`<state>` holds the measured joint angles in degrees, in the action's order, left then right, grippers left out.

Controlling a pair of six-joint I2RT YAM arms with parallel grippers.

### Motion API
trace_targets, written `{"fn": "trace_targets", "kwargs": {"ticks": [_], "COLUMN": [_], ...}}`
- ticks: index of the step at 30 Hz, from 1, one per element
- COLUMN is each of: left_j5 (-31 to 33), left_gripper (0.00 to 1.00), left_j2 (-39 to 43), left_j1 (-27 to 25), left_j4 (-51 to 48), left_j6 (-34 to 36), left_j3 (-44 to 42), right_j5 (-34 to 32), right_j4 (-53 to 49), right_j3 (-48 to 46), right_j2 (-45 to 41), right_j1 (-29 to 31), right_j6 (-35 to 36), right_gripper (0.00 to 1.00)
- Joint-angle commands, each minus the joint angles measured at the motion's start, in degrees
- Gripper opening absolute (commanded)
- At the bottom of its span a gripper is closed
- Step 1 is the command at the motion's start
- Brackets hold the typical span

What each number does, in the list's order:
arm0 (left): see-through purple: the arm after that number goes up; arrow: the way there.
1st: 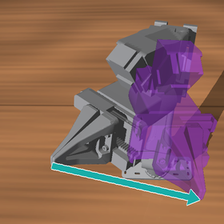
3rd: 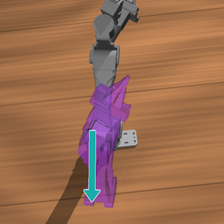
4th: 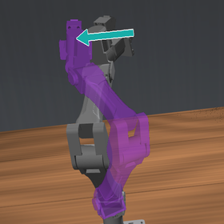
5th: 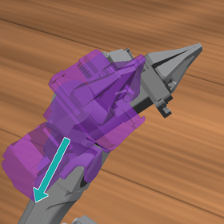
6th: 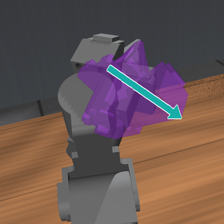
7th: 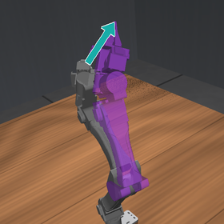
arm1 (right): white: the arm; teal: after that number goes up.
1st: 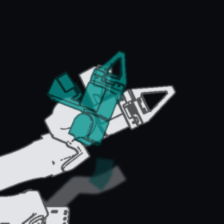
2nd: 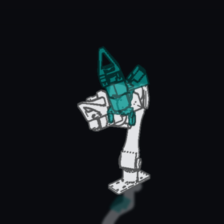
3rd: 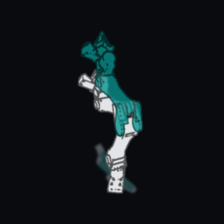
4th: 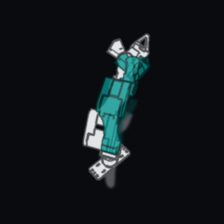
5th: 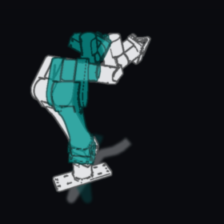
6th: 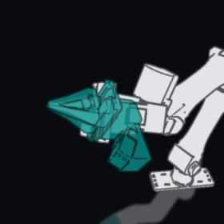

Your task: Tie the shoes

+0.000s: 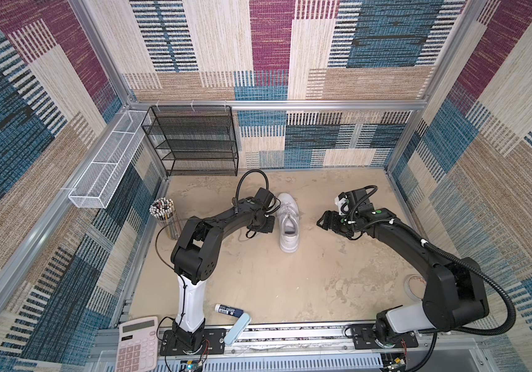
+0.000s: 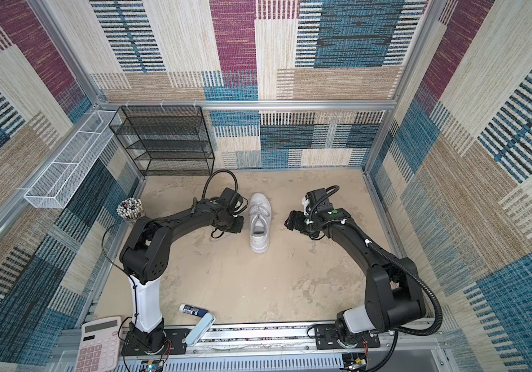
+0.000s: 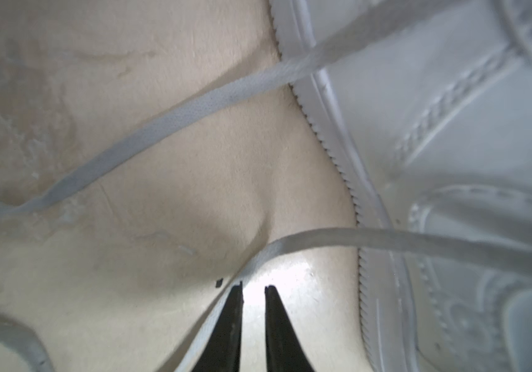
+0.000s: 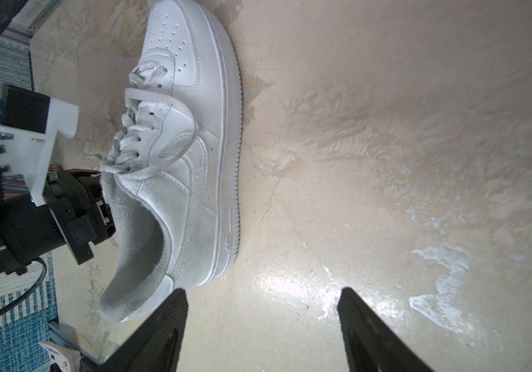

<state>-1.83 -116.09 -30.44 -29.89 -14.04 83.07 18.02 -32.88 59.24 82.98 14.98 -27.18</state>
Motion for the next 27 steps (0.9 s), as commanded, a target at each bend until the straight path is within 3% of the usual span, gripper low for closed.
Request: {"fn": "trace_targets", "kwargs": {"ticks": [1, 6, 19, 23, 27], "left_j5": [0.5, 0.7, -0.8, -0.2, 0.0], "left_gripper": [0.27, 0.33, 0.30, 0.22, 0.02], "left_j2": [-0.8, -2.4, -3.8, -3.5, -2.5], "left_j1": [0.0, -0.1, 0.0, -0.4, -0.9], "left_j4": [-0.3, -0.3, 2.4, 2.8, 2.8], "left_j6": [2.5, 3.0, 4.3, 4.7, 4.6], "left_j3": [1.3, 3.6, 0.8, -0.1, -0.6], "right_j5": [0.3, 0.3, -0.1, 0.0, -0.1], "right_j4": [0.7, 0.5, -0.1, -0.2, -0.1], "right_j3": [0.3, 0.3, 1.2, 1.4, 1.4], "right_j2": [0.0, 0.0, 0.6, 0.8, 0.9], "right_j1": [0.0, 0.0, 0.0, 0.0, 0.0], "right_j6": [-0.1, -0.1, -0.1, -0.1, -0.1], "right_gripper": [0.76, 0.76, 0.77, 0.77, 0.76]}}
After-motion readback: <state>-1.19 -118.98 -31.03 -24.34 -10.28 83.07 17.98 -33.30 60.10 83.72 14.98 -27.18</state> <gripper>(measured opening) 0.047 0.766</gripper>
